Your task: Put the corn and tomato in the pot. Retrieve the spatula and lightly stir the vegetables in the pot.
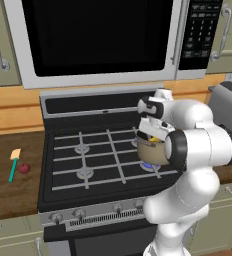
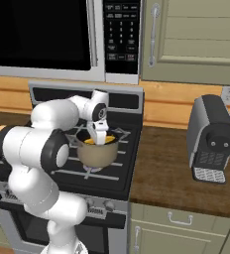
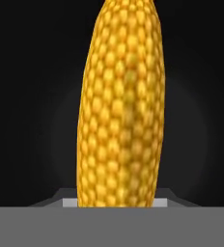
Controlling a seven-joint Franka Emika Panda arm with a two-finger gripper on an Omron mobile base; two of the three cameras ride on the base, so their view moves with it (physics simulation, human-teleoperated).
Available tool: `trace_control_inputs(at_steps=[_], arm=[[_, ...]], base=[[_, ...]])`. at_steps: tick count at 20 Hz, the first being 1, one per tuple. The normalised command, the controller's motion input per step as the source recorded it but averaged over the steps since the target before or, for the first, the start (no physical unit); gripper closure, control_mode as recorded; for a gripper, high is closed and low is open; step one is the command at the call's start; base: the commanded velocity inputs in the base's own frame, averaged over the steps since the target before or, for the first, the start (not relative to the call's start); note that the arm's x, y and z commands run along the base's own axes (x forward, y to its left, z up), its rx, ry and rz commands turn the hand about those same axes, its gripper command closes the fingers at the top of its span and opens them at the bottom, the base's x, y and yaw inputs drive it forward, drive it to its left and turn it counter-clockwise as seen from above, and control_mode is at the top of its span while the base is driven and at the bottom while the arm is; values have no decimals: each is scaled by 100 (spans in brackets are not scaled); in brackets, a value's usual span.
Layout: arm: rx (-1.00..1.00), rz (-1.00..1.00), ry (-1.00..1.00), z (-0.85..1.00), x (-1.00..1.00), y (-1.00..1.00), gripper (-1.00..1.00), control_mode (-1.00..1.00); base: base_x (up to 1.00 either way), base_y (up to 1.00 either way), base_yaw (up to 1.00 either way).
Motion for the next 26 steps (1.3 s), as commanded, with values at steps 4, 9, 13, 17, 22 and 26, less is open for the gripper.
trace_control_inputs(at_steps=[4,9,13,17,22,26], arm=[[0,0,0,0,-11,-8,-100,-100],[0,-1,-5,0,-38,-12,-100,-100],[0,-2,-14,6,-37,-14,-100,-100],[0,-1,-22,22,-36,-7,-100,-100],[0,-3,-32,72,-17,19,-100,-100],[0,5,-17,69,0,69,-100,-100]], base=[[0,0,0],[0,0,0],[0,0,0],[0,0,0],[0,0,0],[0,0,0]])
